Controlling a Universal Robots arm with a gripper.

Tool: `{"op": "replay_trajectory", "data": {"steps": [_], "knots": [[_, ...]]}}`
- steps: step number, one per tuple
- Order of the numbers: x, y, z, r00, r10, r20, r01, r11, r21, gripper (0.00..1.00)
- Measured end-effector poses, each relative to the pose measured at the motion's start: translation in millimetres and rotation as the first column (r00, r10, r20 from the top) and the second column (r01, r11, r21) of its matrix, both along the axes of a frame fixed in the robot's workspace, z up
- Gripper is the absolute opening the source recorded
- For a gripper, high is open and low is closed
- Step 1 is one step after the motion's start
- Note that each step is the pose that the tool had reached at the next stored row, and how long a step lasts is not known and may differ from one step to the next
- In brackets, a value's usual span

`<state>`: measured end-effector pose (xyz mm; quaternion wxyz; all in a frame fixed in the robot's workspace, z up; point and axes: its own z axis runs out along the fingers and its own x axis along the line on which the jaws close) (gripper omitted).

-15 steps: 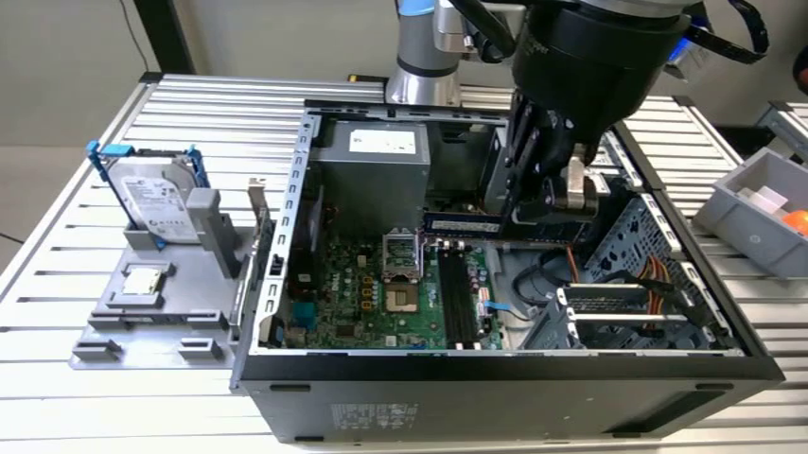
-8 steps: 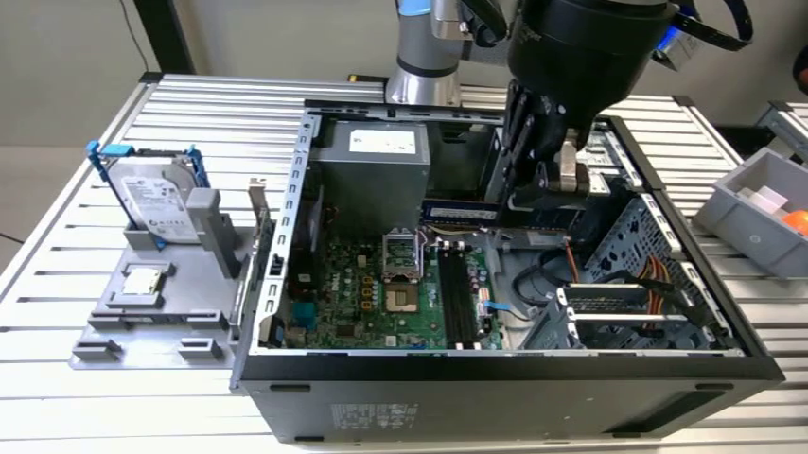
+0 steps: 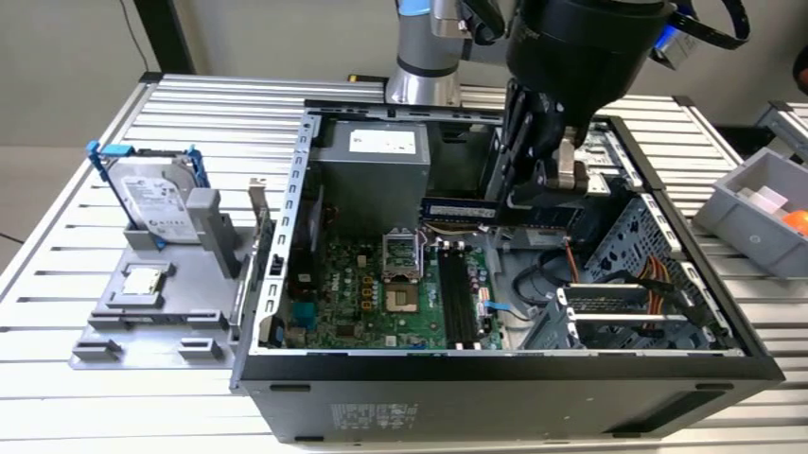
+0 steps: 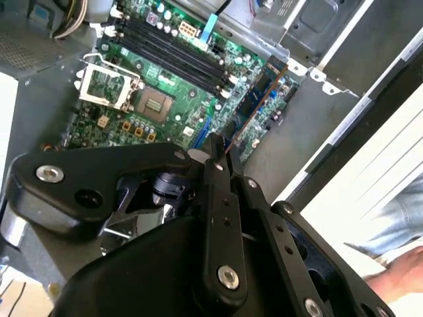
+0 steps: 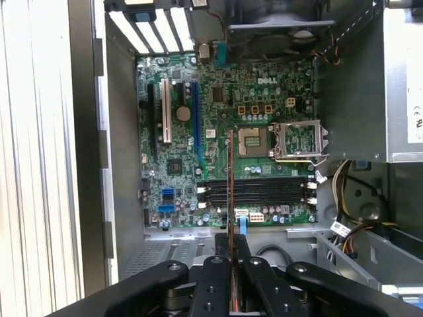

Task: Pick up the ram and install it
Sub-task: 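Pick up the ram and move it above insertion slot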

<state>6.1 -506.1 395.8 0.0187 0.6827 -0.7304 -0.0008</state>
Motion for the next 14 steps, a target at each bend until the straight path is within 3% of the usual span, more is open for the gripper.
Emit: {"op": "replay_trajectory", "data": {"steps": [9,14], "knots": [[0.0,0.2,-0.1,1.0000,0.004,-0.0003,-0.004,1.0000,0.0001,0.00],[0.0,3.0,0.0,0.9999,0.014,-0.0003,-0.014,0.9999,-0.0005,0.00]]}}
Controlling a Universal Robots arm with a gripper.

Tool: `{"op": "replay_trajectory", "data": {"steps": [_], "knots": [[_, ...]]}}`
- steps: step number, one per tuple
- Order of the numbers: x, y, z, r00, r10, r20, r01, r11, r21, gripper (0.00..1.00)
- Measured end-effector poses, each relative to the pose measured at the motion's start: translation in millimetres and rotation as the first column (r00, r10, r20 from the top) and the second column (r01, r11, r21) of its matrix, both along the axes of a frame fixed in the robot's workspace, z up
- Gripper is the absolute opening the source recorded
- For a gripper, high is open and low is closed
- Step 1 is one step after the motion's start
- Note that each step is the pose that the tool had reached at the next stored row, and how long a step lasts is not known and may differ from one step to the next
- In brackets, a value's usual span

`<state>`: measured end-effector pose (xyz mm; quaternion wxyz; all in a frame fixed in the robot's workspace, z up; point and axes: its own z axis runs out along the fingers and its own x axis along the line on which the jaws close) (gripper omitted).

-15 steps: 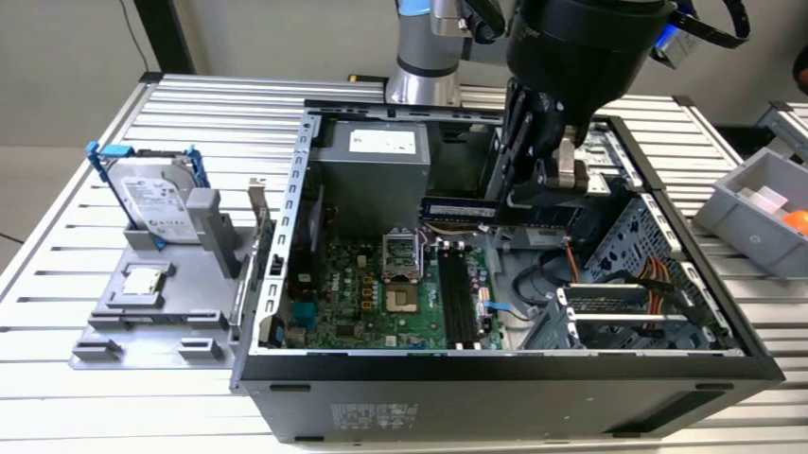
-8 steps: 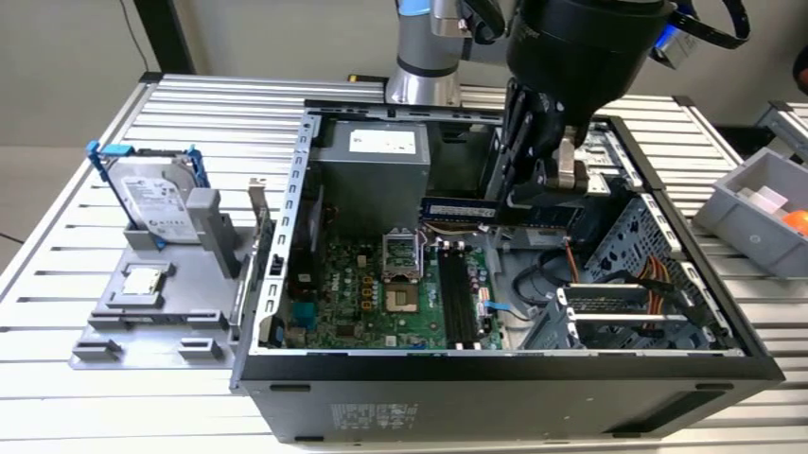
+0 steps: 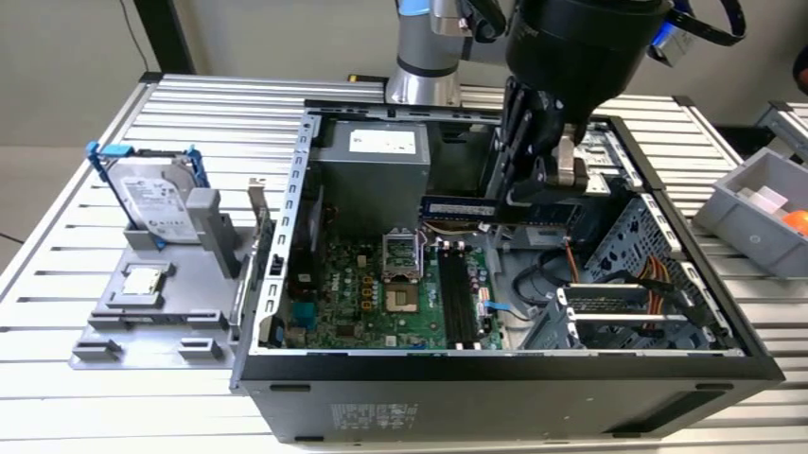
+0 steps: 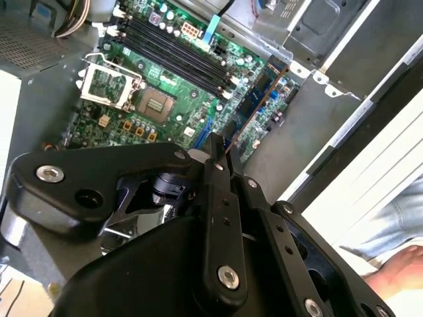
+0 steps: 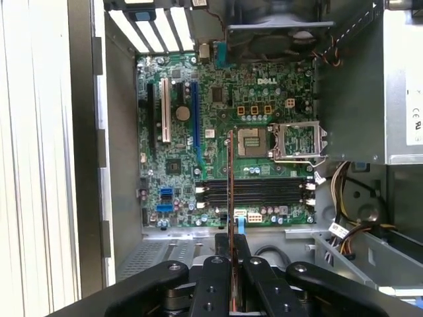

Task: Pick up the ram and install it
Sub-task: 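Pick up the ram and move it above insertion slot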

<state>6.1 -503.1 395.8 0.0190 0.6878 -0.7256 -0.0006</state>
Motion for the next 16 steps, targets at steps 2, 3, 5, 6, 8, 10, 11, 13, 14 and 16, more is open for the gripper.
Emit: {"op": "replay_trajectory", "data": {"steps": [2,3,5,6,8,10,11,13,14,16], "knots": [[-0.1,2.1,0.0,1.0000,0.003,0.0000,-0.003,1.0000,0.0000,0.00],[-0.1,3.5,0.0,1.0000,0.004,0.0000,-0.004,1.0000,-0.0001,0.00],[-0.1,7.7,0.0,1.0000,0.006,0.0000,-0.006,1.0000,0.0000,0.00],[-0.1,9.6,-0.1,1.0000,0.006,0.0000,-0.006,1.0000,0.0000,0.00],[0.0,13.1,-0.1,1.0000,0.007,0.0000,-0.007,1.0000,0.0000,0.00],[0.0,17.2,0.0,1.0000,0.008,0.0000,-0.008,1.0000,-0.0001,0.00],[0.0,19.2,-0.1,1.0000,0.009,0.0000,-0.009,1.0000,0.0000,0.00],[0.0,22.4,-0.1,1.0000,0.009,0.0000,-0.009,1.0000,0.0000,0.00],[0.0,23.8,-0.1,1.0000,0.010,0.0001,-0.010,1.0000,0.0000,0.00],[0.0,26.2,-0.1,0.9999,0.010,0.0000,-0.010,0.9999,-0.0001,0.00]]}}
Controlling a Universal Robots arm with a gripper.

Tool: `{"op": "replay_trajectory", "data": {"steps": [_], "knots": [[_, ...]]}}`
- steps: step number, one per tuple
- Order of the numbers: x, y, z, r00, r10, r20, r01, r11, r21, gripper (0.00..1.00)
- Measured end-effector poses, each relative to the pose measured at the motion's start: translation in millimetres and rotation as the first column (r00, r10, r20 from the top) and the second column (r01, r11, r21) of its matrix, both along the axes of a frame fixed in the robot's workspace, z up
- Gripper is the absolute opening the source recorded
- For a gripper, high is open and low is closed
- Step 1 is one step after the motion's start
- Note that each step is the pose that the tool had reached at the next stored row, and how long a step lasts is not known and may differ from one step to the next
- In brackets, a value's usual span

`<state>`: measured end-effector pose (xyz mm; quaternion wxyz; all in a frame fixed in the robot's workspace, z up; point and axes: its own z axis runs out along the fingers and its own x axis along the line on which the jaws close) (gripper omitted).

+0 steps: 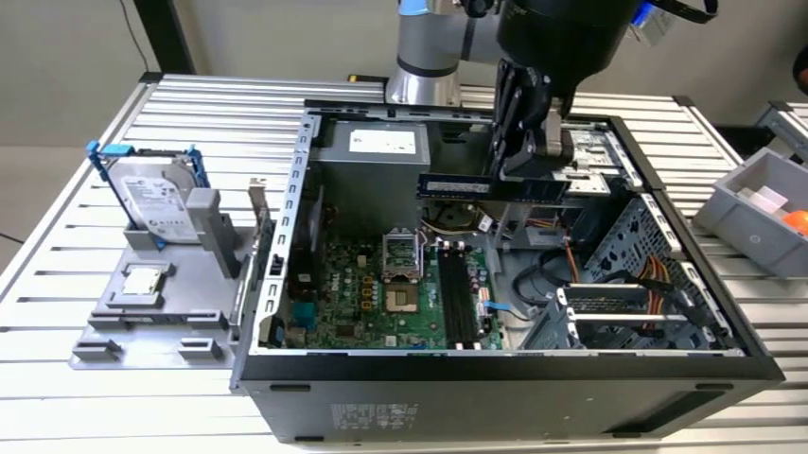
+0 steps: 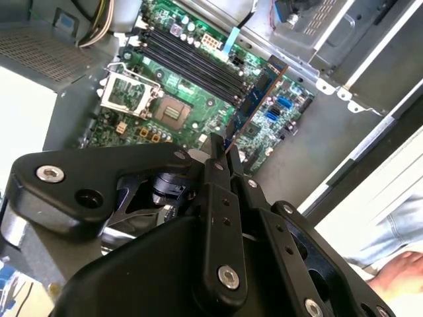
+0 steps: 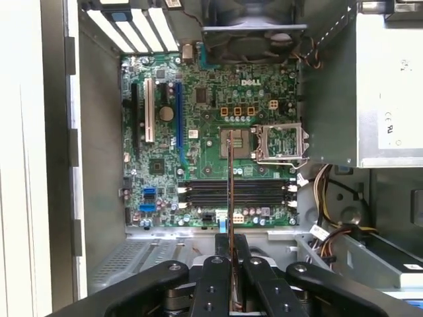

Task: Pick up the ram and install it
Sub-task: 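Pick up the ram and move it above insertion slot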

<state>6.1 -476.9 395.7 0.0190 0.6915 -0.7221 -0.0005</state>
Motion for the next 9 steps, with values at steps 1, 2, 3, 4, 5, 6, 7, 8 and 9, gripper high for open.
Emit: {"op": "replay_trajectory", "data": {"steps": [1,2,3,4,5,6,7,8,9], "knots": [[0.1,1.0,0.0,1.0000,0.000,0.0000,0.000,1.0000,0.0000,0.00],[0.1,2.0,-0.1,1.0000,0.001,0.0000,-0.001,1.0000,0.0001,0.00],[0.2,2.9,0.0,1.0000,0.001,0.0000,-0.001,1.0000,0.0000,0.00],[0.3,3.7,0.0,1.0000,0.002,0.0000,-0.002,1.0000,0.0000,0.00],[0.4,4.5,0.0,1.0000,0.002,0.0001,-0.002,1.0000,0.0001,0.00],[0.6,5.4,0.0,1.0000,0.002,0.0000,-0.002,1.0000,0.0000,0.00],[0.8,6.2,0.0,1.0000,0.003,0.0000,-0.003,1.0000,0.0001,0.00],[1.0,7.0,0.0,1.0000,0.003,0.0000,-0.003,1.0000,0.0000,0.00],[1.2,7.8,0.0,1.0000,0.004,0.0000,-0.004,1.0000,0.0000,0.00]]}}
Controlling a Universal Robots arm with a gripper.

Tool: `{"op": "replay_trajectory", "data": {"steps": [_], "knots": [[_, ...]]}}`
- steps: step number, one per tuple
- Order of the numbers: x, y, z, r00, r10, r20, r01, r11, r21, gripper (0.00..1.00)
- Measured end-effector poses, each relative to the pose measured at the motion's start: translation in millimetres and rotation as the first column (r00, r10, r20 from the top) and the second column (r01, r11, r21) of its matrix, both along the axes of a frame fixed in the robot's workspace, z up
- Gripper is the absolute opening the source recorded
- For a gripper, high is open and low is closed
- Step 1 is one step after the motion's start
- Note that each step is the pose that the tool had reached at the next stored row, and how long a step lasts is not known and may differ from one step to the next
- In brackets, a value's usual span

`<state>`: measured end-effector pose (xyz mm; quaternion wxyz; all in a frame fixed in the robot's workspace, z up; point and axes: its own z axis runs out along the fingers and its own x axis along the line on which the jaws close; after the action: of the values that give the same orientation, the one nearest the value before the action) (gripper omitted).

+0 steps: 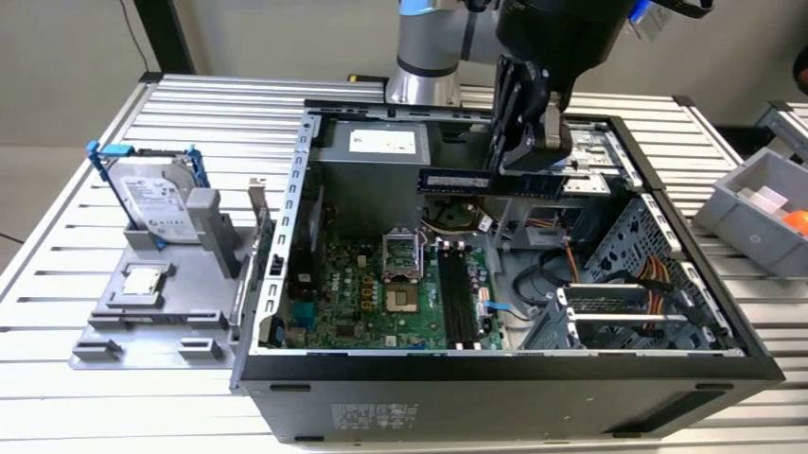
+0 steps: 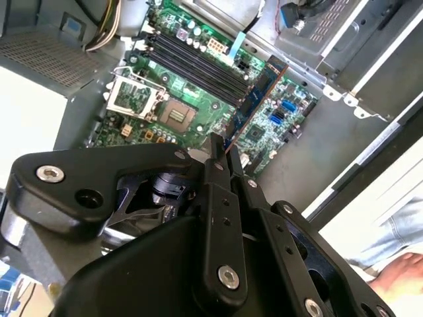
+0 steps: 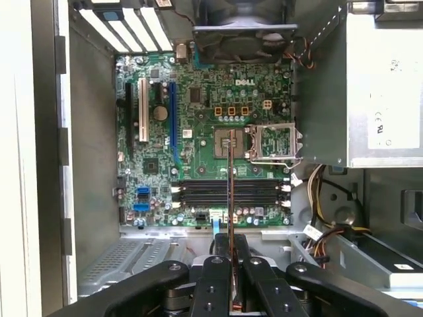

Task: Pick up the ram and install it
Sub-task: 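Pick up the ram and move it above insertion slot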

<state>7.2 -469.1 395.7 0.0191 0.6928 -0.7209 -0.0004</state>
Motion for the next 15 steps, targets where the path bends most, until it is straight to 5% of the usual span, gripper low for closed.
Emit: {"op": "replay_trajectory", "data": {"steps": [15], "knots": [[9.9,11.8,0.0,0.9999,0.014,0.0000,-0.014,0.9999,0.0000,0.00]]}}
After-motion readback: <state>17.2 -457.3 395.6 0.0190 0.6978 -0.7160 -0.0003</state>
